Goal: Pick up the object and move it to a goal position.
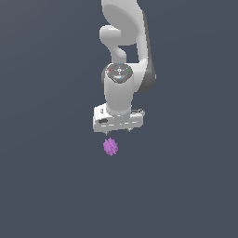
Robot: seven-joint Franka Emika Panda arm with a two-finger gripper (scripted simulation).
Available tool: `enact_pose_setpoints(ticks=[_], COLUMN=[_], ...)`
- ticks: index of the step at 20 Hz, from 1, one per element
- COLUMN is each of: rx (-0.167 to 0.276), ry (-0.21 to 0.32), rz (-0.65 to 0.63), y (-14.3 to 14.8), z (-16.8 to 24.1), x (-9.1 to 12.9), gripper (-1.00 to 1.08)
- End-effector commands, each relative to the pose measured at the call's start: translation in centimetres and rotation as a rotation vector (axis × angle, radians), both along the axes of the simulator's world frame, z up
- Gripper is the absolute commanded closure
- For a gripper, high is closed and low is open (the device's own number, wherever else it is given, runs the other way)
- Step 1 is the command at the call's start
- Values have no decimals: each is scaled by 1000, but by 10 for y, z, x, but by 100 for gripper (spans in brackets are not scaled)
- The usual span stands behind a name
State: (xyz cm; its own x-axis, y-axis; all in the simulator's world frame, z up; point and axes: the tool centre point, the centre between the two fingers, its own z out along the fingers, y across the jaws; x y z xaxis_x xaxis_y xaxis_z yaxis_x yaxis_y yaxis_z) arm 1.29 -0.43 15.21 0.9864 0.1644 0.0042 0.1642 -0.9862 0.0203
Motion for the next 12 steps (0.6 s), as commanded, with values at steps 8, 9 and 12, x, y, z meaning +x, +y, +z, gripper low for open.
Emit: enact_pose_setpoints(ticks=[8,9,12], rx=[9,10,13], ry=[7,8,9], rz=[154,169,206], y=[-23,-25,-31], z=[-36,-39,-48], x=[11,12,14], gripper=[-92,-92,-92])
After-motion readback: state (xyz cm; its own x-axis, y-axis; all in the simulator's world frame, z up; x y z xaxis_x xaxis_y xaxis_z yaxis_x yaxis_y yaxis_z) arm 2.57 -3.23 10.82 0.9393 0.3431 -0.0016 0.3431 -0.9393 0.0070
